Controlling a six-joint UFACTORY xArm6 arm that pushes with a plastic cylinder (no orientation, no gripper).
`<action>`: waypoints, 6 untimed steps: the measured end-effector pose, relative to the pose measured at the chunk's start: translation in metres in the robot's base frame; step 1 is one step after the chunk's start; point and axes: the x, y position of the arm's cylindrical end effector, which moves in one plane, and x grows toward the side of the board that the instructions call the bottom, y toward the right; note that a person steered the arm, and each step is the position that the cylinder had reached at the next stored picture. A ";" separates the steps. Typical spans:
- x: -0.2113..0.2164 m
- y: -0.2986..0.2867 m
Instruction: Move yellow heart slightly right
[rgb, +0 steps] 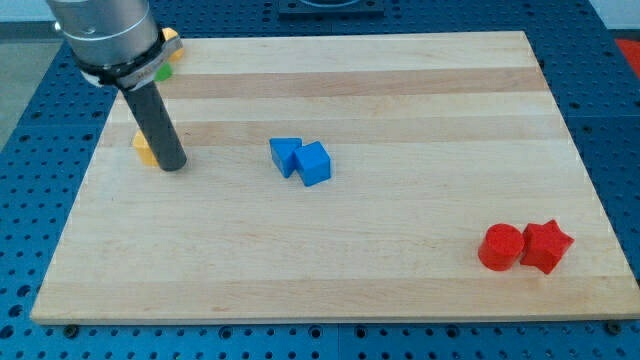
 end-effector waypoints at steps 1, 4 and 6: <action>-0.012 -0.005; 0.038 -0.072; -0.006 -0.105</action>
